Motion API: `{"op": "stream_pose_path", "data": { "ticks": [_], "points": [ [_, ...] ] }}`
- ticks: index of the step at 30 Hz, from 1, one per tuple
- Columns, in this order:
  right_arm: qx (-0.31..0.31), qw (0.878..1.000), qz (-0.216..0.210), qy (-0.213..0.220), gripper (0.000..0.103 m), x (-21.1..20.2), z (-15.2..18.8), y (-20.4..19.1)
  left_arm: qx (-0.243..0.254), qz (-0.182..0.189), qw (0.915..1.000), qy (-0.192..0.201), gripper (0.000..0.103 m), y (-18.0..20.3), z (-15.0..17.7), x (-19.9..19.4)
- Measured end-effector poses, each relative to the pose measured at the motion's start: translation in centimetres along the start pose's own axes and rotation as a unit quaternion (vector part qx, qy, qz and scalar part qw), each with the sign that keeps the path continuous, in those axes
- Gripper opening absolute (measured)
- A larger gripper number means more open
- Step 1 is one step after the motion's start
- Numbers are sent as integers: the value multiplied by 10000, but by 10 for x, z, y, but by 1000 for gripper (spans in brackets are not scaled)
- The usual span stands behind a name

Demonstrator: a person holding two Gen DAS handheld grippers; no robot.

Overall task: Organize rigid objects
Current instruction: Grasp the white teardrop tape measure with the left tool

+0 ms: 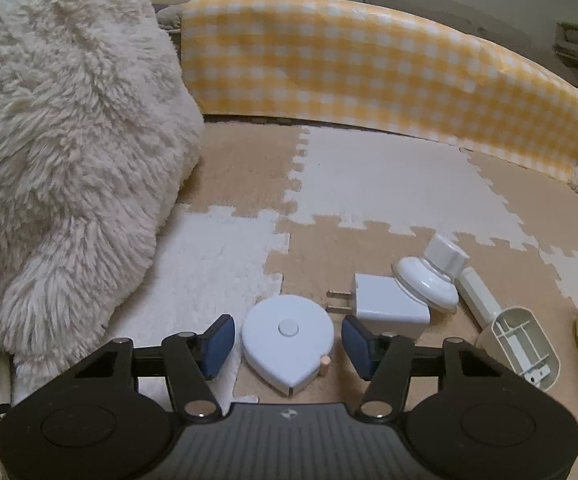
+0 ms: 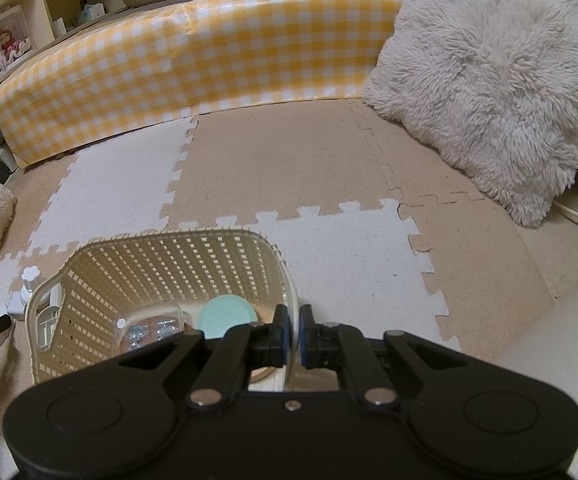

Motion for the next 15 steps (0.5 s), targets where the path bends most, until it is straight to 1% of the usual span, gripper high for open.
{"op": "stream_pose_path", "data": {
  "ticks": [1, 3, 15],
  "points": [
    [-1, 10000, 5, 0, 6, 0, 0, 0, 4, 8, 10000, 7, 59, 0, -1, 1],
    [-2, 10000, 8, 1, 6, 0, 0, 0, 29, -12, 10000, -10, 53, 0, -1, 3],
    [66, 10000, 9, 65, 6, -2, -1, 1, 18, 38, 10000, 13, 53, 2, 3, -2]
  ]
}}
Point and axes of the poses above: each gripper's, at about its wrist camera, not at the fingertips, and x roughly the way its jaws point, y to its right, z to its underside, the point moved 1 cm from there along x, roughly the way its jaws point, and after that the axes turned 7 degrees about -y, right-handed, at the moved point
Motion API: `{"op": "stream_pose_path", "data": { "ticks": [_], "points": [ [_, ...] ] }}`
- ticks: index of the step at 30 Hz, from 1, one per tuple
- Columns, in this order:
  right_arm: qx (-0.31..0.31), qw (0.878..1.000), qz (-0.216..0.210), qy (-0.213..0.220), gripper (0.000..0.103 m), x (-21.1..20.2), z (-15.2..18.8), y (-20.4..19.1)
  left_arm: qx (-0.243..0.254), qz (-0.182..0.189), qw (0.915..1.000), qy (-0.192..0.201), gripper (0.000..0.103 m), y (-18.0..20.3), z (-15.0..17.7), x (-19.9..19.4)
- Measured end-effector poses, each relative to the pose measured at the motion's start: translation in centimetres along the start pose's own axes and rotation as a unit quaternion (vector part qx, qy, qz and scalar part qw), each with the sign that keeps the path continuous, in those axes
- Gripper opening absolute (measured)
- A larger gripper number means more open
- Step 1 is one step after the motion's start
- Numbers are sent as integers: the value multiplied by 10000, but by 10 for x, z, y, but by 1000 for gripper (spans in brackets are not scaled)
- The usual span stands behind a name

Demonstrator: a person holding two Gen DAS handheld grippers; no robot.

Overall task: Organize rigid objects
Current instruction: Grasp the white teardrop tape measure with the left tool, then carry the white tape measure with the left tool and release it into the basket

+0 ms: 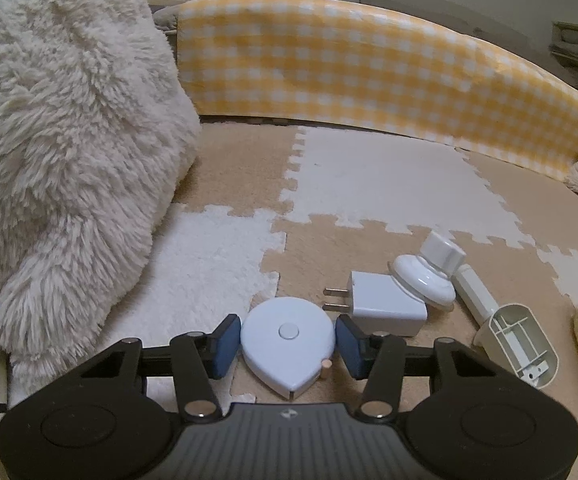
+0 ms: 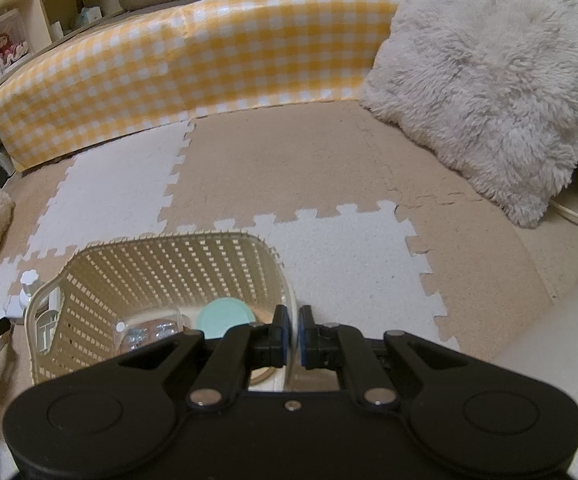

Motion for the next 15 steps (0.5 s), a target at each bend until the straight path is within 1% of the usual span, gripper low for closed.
{"op": "stream_pose_path", "data": {
  "ticks": [5, 8, 15],
  "points": [
    [43, 10000, -37, 73, 6, -2, 0, 0, -70, 10, 10000, -3, 53, 2, 4, -4],
    [40, 10000, -30, 75, 6, -2, 0, 0, 21, -32, 9998, -183, 53, 5, 6, 1],
    [30, 10000, -22, 69, 6, -1, 0, 0, -15, 3, 9999, -122, 53, 3, 4, 3]
  ]
}}
Point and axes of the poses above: each gripper's, at about its wrist camera, not at the fingertips, and x roughly the way its jaws point, y to its right, z to its underside, the point moved 1 cm from there along x, roughly the way its jaws point, and after that the axes turned 7 degrees about -y, right-handed, at the moved point
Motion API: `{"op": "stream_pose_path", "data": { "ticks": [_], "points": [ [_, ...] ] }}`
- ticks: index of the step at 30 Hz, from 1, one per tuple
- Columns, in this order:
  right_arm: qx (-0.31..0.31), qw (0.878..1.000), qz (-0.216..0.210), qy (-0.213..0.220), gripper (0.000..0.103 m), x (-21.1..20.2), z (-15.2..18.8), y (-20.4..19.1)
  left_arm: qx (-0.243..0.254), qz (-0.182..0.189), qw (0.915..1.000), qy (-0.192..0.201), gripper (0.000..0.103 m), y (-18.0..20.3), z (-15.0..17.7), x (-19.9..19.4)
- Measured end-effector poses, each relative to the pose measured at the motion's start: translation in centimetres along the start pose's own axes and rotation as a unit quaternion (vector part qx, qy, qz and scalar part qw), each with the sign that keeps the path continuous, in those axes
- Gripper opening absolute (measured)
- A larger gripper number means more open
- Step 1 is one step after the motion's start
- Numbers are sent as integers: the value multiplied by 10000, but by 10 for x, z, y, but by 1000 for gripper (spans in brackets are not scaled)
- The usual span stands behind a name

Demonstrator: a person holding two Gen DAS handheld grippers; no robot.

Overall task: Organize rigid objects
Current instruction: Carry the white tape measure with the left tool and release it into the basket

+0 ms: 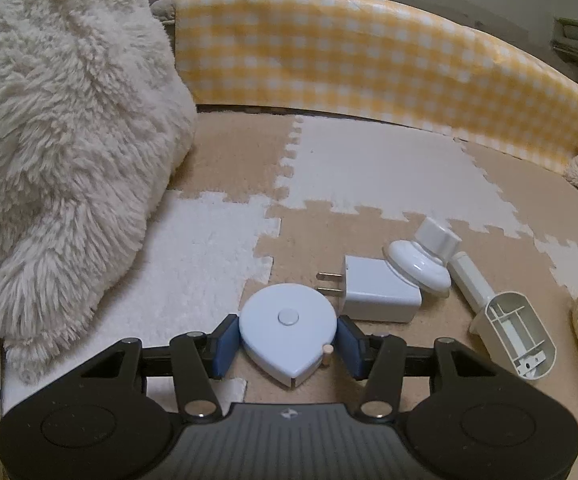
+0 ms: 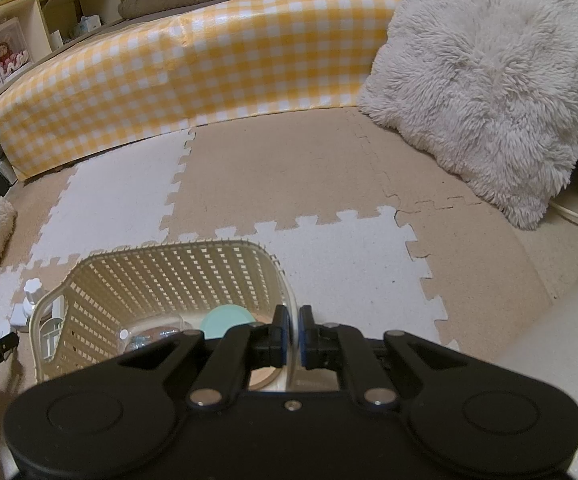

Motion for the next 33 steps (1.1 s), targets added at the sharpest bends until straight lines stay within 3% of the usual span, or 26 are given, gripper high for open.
{"op": "stream_pose_path", "data": {
  "ticks": [10, 16, 25, 33],
  "points": [
    [-18, 10000, 17, -20, 6, 1, 0, -1, -321, 33, 9995, 66, 53, -1, -1, -14],
    [17, 10000, -5, 20, 6, 0, 1, -1, -725, 276, 9966, 265, 53, -1, -4, -42],
    [109, 9999, -73, 82, 6, -2, 0, 1, -488, 964, 9910, 790, 53, 33, -17, -93],
    [150, 9998, -145, 62, 6, -3, 0, 3, 132, 1939, 9763, 952, 53, 95, -19, -124]
  ]
}}
Point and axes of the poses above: each gripper's, at about its wrist camera, not at the fingertips, and x roughly the way its jaws point, y to its right, z to its underside, the point moved 1 cm from there along x, roughly the way its jaws point, and after that the axes turned 7 degrees about -y, right-handed, at the moved point
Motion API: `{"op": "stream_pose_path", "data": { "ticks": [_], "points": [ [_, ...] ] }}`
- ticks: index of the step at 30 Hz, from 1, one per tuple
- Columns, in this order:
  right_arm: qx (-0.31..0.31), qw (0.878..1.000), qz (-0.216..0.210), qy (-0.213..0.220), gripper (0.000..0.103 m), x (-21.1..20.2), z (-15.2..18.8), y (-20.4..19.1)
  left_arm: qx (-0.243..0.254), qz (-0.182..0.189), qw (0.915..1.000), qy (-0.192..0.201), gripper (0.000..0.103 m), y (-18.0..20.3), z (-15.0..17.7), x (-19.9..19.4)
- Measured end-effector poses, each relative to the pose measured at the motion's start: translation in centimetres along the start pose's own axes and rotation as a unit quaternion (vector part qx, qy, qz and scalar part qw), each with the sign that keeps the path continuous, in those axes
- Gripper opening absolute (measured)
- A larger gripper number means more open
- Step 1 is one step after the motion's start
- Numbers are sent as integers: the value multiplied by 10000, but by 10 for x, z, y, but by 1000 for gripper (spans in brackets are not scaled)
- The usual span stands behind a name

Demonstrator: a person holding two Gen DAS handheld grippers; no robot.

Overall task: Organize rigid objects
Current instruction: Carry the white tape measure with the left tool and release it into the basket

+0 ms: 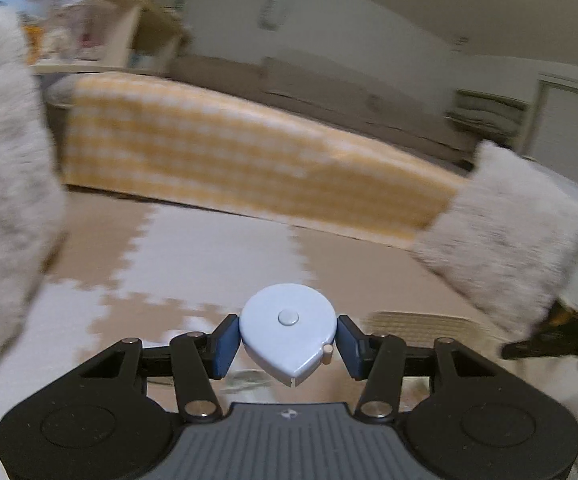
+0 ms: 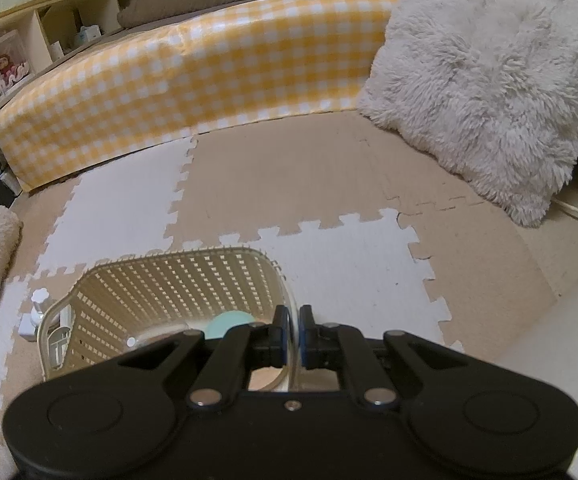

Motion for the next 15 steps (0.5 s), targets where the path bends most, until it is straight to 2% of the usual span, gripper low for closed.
{"op": "stream_pose_path", "data": {
  "ticks": [4, 8, 15],
  "points": [
    [-36, 10000, 21, -1, 6, 0, 0, -2, 311, 444, 9984, -130, 53, 34, 3, 9],
    [9, 10000, -24, -16, 6, 0, 0, 0, 571, 712, 9950, -409, 53, 64, 9, 26],
    [17, 10000, -34, -20, 6, 0, 0, 0, 770, 924, 9888, -886, 53, 97, 17, 61]
  ]
}}
Point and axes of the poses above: each gripper's, at about its wrist camera, not at the fingertips, and x roughly the way its jaws point, y to its right, z to its underside, the point moved 1 cm from there along x, roughly the way its jaws point, and after that the axes turned 7 degrees about -y, right-handed, at the moved point
